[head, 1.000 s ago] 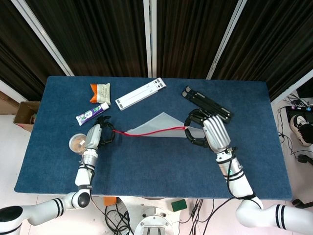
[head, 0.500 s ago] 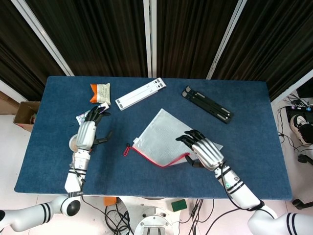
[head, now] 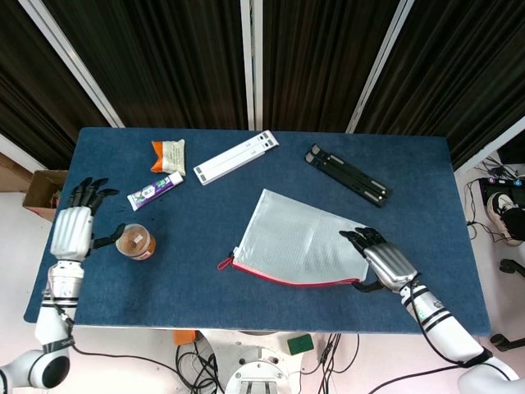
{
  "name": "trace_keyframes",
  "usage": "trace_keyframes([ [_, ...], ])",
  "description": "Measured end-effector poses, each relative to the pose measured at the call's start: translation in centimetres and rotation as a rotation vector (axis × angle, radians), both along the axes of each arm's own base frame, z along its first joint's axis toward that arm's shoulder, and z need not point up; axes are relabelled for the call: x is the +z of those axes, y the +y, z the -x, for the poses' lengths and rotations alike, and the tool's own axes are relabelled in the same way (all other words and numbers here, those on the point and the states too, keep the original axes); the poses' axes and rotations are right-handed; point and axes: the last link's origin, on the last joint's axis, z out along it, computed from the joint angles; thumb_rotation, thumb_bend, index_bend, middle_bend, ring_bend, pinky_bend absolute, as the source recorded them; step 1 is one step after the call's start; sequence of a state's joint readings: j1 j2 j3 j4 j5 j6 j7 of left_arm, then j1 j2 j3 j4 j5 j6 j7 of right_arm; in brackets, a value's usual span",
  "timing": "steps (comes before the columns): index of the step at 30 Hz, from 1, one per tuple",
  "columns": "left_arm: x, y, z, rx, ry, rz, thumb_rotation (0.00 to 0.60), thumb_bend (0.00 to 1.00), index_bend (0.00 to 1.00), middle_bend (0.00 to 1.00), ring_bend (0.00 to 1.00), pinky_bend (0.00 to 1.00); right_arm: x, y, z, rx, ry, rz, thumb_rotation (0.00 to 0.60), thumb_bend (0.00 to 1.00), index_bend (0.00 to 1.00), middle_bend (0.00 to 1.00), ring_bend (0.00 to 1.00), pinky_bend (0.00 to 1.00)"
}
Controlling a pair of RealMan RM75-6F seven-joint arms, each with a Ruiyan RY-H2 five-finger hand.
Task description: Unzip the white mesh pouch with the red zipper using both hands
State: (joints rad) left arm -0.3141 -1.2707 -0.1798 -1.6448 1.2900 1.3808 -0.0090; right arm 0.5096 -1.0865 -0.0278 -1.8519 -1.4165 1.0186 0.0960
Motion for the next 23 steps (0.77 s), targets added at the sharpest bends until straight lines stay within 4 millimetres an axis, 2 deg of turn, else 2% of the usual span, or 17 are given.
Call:
trace_keyframes([
  [4,2.1,-2.1,2.0,0.067,0.059,0.009,0.600,0.21,0.26,0.11,0.00,0.09,2.0,0.3,1.3,0.020,-0.086,0.060,0.600,0.18,0.02,0.20,0.02,0.09],
  [9,3.5,-4.0,3.2,0.108,0.093,-0.005,0.600,0.15,0.26,0.12,0.00,0.09,4.3,1.3,4.0,0.005,-0.062,0.098,0.600,0.08,0.05,0.21,0.03,0.09],
  [12,4.0,-5.1,3.5,0.116,0.113,-0.028,0.600,0.15,0.27,0.13,0.00,0.09,4.7,1.6,4.7,-0.005,-0.043,0.132,0.600,0.17,0.06,0.21,0.03,0.10],
  [15,4.5,-6.2,3.7,0.121,0.141,-0.052,0.600,0.15,0.27,0.13,0.01,0.09,5.3,1.8,5.2,0.010,-0.034,0.244,0.600,0.28,0.07,0.21,0.03,0.10],
  [20,4.6,-8.8,3.8,0.124,0.171,-0.068,0.600,0.15,0.27,0.14,0.02,0.09,7.0,3.5,6.5,-0.001,-0.043,0.466,0.600,0.30,0.09,0.21,0.03,0.10],
  [23,4.4,-10.3,3.6,0.121,0.172,-0.068,0.600,0.15,0.28,0.14,0.02,0.09,7.7,4.7,7.5,-0.024,-0.053,0.527,0.600,0.30,0.09,0.21,0.03,0.10],
])
